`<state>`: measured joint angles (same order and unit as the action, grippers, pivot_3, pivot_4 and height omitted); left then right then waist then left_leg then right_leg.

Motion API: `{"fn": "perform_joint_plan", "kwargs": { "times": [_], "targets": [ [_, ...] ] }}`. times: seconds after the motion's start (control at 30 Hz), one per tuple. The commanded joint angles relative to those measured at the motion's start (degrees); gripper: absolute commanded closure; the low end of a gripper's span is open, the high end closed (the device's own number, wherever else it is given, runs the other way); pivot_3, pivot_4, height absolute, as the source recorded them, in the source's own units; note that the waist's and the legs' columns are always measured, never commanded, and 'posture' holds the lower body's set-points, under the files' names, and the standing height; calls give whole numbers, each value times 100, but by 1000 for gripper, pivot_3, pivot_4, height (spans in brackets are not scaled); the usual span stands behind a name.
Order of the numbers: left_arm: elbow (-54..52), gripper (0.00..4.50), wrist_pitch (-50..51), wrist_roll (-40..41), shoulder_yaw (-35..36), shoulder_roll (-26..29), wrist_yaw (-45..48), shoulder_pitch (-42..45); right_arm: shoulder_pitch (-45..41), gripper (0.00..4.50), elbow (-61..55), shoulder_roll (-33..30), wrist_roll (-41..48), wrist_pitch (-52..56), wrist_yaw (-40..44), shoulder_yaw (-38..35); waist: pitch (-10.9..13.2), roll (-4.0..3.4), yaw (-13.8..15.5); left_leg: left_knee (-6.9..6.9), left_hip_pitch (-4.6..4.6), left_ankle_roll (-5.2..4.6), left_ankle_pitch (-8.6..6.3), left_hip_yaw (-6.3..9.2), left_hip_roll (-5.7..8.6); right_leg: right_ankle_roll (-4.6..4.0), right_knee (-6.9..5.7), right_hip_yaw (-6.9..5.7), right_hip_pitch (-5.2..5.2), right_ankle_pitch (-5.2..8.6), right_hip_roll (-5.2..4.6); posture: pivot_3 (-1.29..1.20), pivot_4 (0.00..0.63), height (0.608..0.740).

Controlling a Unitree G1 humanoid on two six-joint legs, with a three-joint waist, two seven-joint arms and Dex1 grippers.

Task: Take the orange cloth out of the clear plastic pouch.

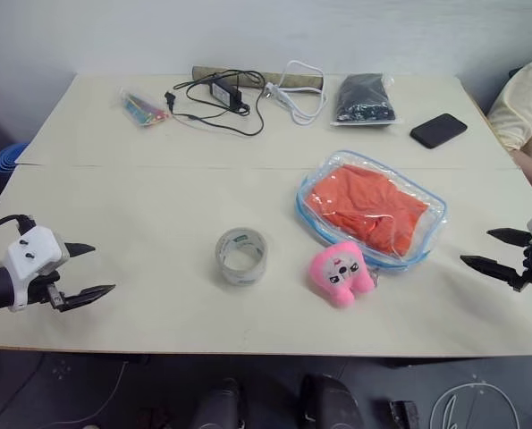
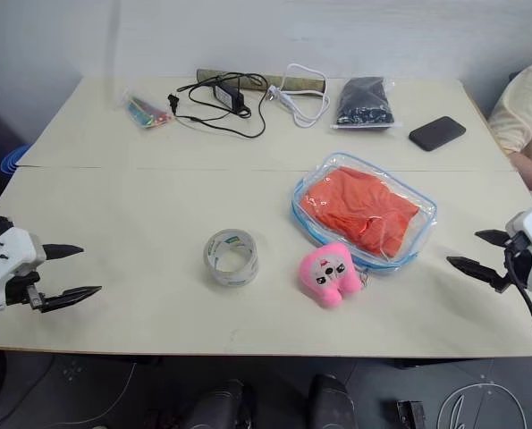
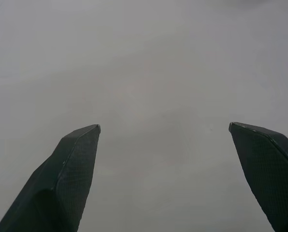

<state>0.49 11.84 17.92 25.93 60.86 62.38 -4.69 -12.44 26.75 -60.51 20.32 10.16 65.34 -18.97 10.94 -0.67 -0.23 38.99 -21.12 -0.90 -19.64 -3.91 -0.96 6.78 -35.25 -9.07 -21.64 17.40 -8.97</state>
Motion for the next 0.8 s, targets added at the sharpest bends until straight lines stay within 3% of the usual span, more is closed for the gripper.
{"fn": "perform_joint_plan", "kwargs": {
  "times": [0.03, 0.8],
  "targets": [
    [-95, 6, -38, 151, 151, -7, 94, 70, 49, 33, -198, -66, 100, 28, 12, -258, 0, 0, 0, 0, 0, 0, 0, 0, 0, 0, 0, 0, 0, 0, 0, 0, 150, 740],
    [-171, 6, 231, 309, 71, -112, 114, 245, -22, 33, -239, -54, 137, 159, -17, -252, 0, 0, 8, 1, 0, 1, 0, 0, -2, 0, 0, 1, 0, 0, 3, 0, 150, 740]
  ]
}}
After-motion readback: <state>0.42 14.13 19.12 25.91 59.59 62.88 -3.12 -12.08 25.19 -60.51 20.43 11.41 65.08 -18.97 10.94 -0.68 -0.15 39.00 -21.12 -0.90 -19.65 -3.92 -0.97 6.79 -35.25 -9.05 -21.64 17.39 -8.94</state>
